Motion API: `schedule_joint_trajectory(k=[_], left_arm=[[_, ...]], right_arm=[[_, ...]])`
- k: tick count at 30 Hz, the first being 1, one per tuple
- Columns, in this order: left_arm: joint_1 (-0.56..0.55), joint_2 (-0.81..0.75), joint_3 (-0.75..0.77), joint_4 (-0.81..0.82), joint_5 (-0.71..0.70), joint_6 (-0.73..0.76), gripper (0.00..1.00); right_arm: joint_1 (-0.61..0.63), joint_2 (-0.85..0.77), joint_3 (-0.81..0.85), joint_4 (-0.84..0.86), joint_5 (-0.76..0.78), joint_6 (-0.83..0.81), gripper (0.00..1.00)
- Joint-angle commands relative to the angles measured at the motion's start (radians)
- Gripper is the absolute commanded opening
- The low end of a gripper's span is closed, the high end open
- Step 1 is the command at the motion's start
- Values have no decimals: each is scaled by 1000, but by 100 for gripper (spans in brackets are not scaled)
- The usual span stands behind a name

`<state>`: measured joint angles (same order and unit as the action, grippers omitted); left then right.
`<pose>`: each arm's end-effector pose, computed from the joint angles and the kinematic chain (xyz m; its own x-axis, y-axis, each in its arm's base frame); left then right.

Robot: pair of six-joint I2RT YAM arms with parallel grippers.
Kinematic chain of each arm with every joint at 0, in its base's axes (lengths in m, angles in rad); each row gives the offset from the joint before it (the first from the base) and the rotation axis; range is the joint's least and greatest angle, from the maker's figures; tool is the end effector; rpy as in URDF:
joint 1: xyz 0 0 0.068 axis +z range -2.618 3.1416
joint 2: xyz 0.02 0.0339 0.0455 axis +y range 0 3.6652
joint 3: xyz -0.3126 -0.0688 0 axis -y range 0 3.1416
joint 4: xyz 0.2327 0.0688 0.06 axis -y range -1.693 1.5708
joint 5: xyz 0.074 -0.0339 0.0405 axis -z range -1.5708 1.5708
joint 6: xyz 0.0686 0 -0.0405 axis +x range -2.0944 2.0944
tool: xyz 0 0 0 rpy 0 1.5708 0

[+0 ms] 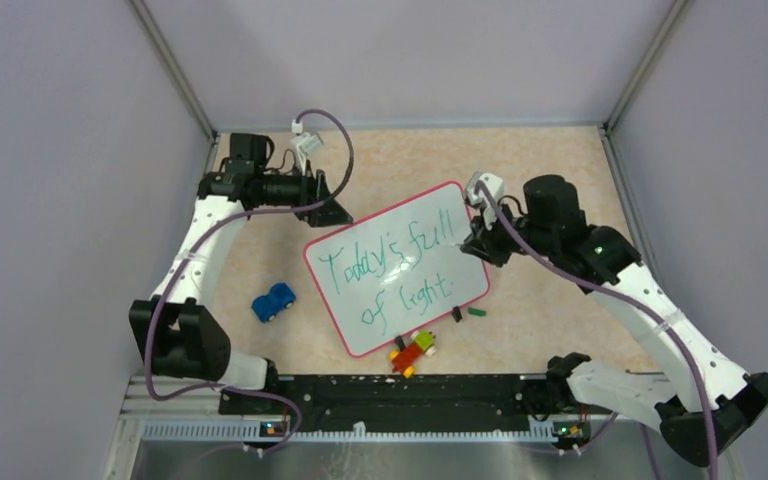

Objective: Write a sentence on the whiteboard
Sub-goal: Put down the whiteboard on the whiteboard stand, then pick up the pen cap from the center of the board.

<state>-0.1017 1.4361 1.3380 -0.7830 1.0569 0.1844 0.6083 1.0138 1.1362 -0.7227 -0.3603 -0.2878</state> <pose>0.2765 -0.0883 0.3771 -0.6442 0.1563 -0.7487 0.7317 0.4111 -0.5437 0.1441 0.1298 0.3887 -0.2249 -0.4803 -0.8478 -0.8733 0.4853 -0.0433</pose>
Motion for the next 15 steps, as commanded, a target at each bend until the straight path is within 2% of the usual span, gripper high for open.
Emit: schedule_joint_trajectory(k=[1, 4, 7, 12, 15], left_arm=[[57, -19, 97, 81, -23, -57, 84], [94, -33, 156, 147, -51, -88, 85], [95, -37, 236, 164, -93, -43, 88], [90, 39, 414, 89, -48, 17, 86], [19, 79, 479, 40, -56, 70, 84]], right_arm=[[-128, -28, 65, 81, -67, 116, 0], [-221, -42, 65, 116, -97, 178, 0], [-292, -44, 67, 134, -80, 210, 0], [-469, -13, 64, 174, -179, 314, 0], [-558, 11, 61, 199, -219, 351, 0]])
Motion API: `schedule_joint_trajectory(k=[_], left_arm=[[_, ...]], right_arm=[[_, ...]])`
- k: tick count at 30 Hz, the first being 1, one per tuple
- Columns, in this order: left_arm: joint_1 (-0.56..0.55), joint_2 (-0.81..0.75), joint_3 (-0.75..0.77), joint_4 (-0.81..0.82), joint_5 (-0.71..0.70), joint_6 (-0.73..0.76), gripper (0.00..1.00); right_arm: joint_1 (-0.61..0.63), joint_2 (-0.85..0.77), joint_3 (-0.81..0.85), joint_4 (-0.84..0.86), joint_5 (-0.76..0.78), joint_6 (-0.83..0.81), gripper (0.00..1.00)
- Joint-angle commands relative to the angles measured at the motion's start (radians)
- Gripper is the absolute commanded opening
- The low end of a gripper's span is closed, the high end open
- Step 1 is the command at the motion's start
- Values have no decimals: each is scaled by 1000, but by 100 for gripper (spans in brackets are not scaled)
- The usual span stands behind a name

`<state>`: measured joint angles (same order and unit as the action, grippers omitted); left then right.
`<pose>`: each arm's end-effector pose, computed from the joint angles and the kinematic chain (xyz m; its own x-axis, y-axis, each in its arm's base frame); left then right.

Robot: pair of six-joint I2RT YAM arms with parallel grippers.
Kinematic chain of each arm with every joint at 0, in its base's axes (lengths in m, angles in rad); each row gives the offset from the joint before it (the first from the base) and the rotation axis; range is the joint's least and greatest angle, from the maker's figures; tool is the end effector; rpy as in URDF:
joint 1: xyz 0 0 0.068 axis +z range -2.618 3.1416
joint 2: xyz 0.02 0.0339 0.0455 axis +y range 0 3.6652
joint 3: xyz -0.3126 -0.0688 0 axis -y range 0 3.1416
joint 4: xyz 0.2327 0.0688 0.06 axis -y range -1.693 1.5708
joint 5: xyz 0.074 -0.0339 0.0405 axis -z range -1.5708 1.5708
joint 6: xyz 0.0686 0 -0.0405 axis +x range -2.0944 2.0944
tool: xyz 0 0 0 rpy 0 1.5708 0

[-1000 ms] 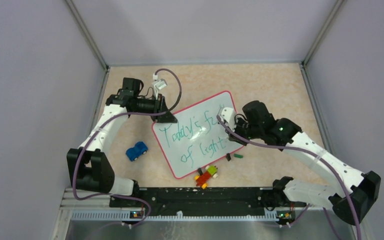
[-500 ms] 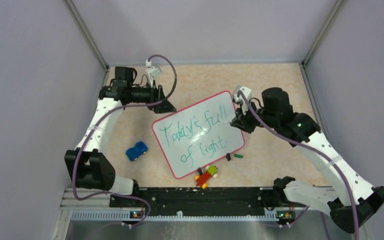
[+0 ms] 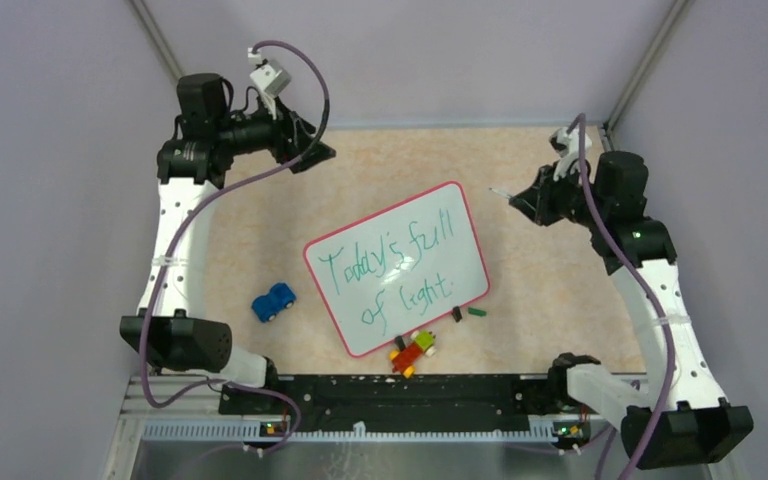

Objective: Write a sentence on the whiteboard
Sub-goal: Pick up the pen cap from the center of the board.

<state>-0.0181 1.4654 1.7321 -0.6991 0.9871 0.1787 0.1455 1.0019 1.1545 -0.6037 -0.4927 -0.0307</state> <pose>0.2962 -0.0626 0.4967 -0.2759 0.1030 -0.9557 0.8297 0.5274 -0.1827 0.1867 0.0602 0.4129 -0.4143 -0.0880 -0.9059 -0.5619 0.8077 0.1785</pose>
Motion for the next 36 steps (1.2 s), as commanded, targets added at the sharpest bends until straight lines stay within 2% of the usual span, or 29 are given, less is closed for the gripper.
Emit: schedule_joint_trajectory(k=[1, 5, 11, 12, 15, 24, 36], left_arm=[[-111, 59, 96, -61, -16, 104, 84], [-380, 76, 88, -106, -221, 233, 82], [-684, 186, 42, -144, -343, 308, 74], [-761, 208, 25, -151, -383, 326, 73], [-892, 258, -35, -145, -450, 378, 71], [-1080, 387, -96, -23, -481, 420, 61], [-1142, 542, -87, 76, -583, 464, 51]], right_arm=[[-123, 26, 37, 92, -99, 102, 0], [-257, 42, -9, 141, -140, 121, 0], [-482, 91, -90, 268, -309, 234, 0], [-507, 96, -100, 289, -350, 255, 0], [-543, 100, -114, 324, -395, 287, 0], [-630, 139, -145, 457, -494, 401, 0], [-645, 120, -175, 510, -549, 436, 0]])
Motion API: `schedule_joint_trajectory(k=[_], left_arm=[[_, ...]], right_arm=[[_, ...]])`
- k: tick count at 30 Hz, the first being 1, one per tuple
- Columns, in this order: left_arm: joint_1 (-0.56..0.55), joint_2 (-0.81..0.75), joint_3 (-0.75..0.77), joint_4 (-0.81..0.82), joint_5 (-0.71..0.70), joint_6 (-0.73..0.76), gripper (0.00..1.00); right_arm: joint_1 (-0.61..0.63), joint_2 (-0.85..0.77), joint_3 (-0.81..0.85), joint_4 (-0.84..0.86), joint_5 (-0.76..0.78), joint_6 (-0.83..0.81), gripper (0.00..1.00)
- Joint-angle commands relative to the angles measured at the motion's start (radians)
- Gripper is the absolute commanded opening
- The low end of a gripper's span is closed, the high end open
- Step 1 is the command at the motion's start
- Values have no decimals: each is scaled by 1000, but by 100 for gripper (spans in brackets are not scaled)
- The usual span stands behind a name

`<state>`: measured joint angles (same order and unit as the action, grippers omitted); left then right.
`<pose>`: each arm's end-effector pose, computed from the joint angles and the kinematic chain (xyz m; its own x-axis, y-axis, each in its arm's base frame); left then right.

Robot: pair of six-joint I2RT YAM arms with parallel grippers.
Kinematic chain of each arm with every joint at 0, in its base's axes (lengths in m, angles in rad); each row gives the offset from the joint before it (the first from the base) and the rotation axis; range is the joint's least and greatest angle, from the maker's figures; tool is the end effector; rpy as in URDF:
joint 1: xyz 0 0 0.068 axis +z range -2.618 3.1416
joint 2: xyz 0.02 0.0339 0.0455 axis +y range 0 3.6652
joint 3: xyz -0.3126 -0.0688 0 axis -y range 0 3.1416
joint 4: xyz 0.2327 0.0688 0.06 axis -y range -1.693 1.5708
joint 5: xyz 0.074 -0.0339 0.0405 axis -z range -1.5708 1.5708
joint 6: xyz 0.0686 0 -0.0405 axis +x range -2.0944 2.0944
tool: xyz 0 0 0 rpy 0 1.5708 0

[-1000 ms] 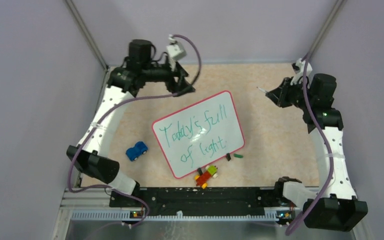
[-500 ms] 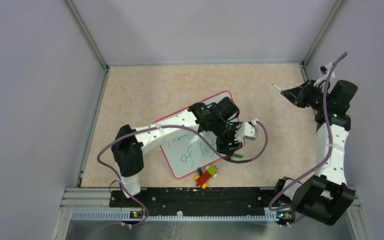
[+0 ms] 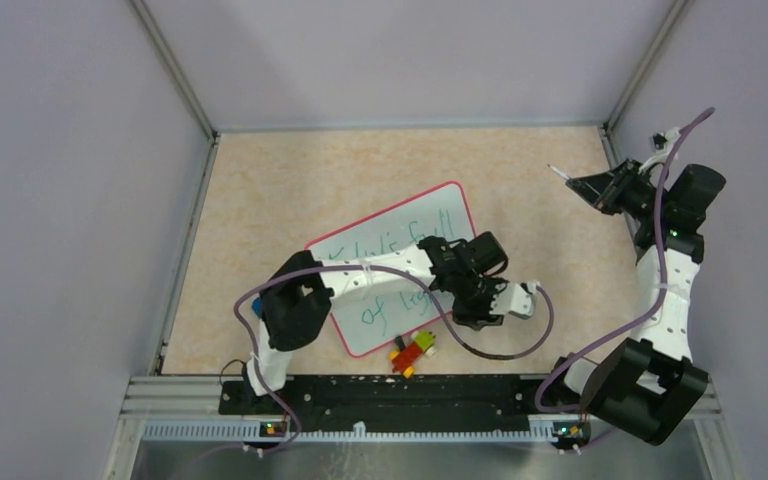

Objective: Write a sentence on the whiteboard
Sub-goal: Pick up the pen cap from the center of the board.

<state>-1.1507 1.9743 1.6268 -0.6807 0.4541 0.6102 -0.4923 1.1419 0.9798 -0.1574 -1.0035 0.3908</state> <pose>0.1569 -0.4250 0.2620 0.2369 0.7323 -0.6384 0.9483 -0.3172 -0.0120 0.2341 -0.0599 0.3846 -0.4280 0.4618 -0.7769 -0.3121 0.7312 0.6066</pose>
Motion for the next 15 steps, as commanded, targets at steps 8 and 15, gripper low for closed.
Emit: schedule_joint_trajectory(k=[8, 15], left_arm=[[-12, 120, 52, 98, -127, 58, 48], [-12, 203, 109, 65, -161, 81, 46]], right_arm=[[-7, -19, -4, 69, -57, 17, 0], [-8, -29, -4, 67, -64, 14, 0]])
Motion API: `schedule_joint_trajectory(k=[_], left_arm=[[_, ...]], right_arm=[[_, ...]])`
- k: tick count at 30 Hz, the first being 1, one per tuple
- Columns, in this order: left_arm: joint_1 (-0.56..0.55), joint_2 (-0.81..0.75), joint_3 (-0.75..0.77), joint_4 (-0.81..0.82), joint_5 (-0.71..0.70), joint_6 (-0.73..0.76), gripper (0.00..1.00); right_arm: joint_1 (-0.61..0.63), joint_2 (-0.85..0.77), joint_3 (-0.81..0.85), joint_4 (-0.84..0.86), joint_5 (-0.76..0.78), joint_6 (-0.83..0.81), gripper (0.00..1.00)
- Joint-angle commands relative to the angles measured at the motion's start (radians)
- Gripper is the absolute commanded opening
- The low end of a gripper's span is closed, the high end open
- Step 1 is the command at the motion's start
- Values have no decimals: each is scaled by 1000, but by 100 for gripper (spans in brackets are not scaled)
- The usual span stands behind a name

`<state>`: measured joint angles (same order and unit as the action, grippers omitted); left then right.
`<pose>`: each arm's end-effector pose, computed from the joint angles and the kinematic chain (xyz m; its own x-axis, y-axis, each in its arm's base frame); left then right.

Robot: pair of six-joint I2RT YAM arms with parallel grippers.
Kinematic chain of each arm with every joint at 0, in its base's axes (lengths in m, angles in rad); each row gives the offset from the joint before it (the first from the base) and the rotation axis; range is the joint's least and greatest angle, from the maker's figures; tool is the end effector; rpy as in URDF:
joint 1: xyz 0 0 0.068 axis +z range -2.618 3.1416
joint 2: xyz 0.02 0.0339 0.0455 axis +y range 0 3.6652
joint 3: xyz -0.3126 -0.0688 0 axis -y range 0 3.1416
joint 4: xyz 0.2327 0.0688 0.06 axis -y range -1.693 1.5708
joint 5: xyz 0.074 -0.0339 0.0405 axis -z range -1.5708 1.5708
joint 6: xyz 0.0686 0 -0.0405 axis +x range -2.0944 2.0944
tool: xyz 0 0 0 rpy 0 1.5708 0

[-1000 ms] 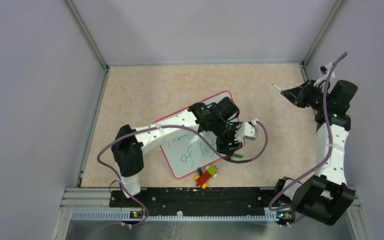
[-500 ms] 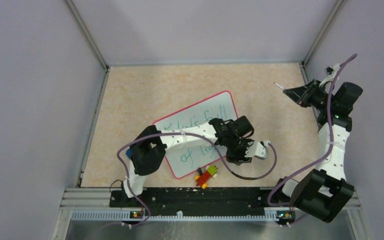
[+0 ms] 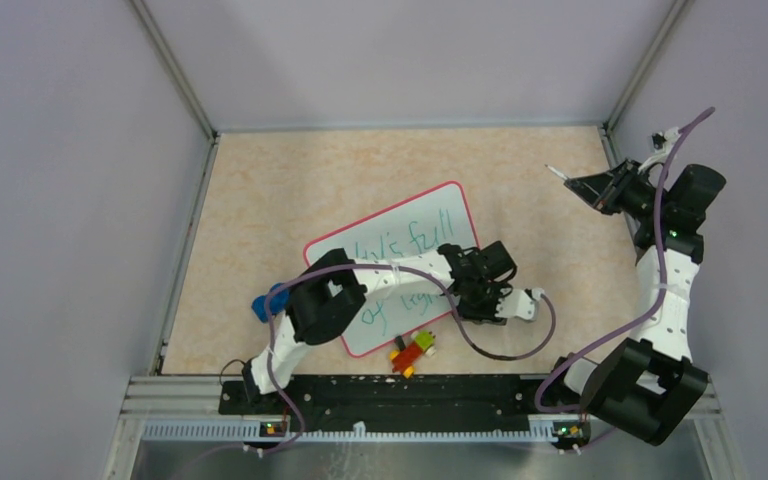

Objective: Write a sentence on the whiteboard
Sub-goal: Pick up the pen cap from the center of the board.

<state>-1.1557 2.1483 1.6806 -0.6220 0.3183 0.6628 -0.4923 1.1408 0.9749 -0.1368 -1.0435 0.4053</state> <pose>0.1779 -0.4569 0.2007 0.2889 0.7936 -0.5355 0.9511 -0.3017 0.0661 0.2331 -0.0577 0.3860 -0.4343 0.4581 -0.7756 -0.3459 0.7103 0.6131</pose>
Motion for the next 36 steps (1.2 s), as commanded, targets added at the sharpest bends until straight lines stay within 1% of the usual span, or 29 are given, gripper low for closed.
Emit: schedule_joint_trajectory(k=[1, 6, 8, 11, 14, 18, 23, 27, 32, 36], left_arm=[[-7, 39, 64, 0, -31, 31, 46], [-8, 74, 84, -40, -56, 41, 43], [-11, 76, 83, -59, -50, 42, 39], [-25, 67, 69, -85, -30, 38, 29], [-56, 47, 40, -74, -41, 32, 20], [-83, 59, 67, -69, -38, -29, 15], [-87, 70, 104, -96, -8, -102, 11], [-84, -1, 27, -43, 12, -113, 7], [-81, -154, -117, 73, 74, -125, 1], [-80, -276, -205, 157, 69, -120, 0]], right_arm=[[-6, -31, 1, 45, -24, -1, 0], [-6, -46, 3, 26, -26, -18, 0], [-6, -46, 6, 24, -25, -22, 0], [-6, -44, 3, 33, -27, -13, 0], [-7, -43, 1, 40, -30, -9, 0], [-7, -47, 2, 39, -31, -7, 0], [-7, -53, 3, 35, -31, -12, 0], [-8, -54, 11, 33, -35, -12, 0], [-7, -52, 25, 33, -50, -10, 0], [-7, -52, 29, 36, -63, -8, 0]])
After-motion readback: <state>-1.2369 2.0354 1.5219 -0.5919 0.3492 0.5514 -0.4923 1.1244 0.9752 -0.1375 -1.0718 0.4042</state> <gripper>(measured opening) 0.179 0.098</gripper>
